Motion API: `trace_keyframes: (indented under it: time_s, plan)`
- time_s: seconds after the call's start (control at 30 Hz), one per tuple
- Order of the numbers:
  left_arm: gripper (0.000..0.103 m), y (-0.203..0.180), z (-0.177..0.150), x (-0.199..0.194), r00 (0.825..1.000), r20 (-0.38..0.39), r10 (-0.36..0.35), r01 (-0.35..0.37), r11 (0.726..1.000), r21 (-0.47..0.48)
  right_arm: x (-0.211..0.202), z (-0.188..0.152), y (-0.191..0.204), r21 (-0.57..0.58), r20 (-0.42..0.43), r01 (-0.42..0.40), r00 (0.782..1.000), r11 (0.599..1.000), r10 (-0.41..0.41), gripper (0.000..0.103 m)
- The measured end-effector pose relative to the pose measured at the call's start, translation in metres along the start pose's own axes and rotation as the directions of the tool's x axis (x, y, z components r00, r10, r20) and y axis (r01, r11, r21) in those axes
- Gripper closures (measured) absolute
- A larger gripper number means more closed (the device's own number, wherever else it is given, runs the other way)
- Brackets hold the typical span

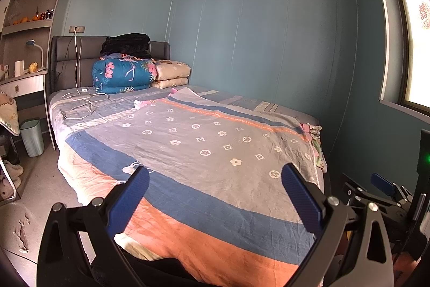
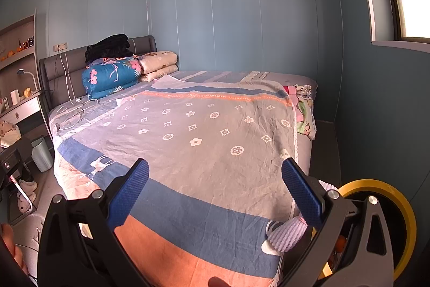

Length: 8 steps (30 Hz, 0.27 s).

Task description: Collect trash

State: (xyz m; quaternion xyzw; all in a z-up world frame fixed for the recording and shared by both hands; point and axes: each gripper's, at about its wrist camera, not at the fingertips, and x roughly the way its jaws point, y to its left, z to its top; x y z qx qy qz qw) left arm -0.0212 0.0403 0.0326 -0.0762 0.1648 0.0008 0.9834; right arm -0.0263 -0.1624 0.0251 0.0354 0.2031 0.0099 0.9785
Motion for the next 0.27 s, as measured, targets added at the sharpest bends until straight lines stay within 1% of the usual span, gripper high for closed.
trace_keyframes:
  time_s: [0.07,0.27]
  plan:
    - [0.008,0.0019,0.0000,0.0013,1.000,-0.012,-0.010,0.010,1.000,-0.008,0.0015,0.0005,-0.0007,0.001,-0.002,-0.002,1.000,1.000,0.002,0.008]
    - [0.008,0.0036,-0.0011,0.0041,1.000,-0.016,-0.004,0.004,1.000,-0.011,0.0018,0.0000,-0.0004,0.001,-0.004,-0.001,1.000,1.000,0.001,0.008]
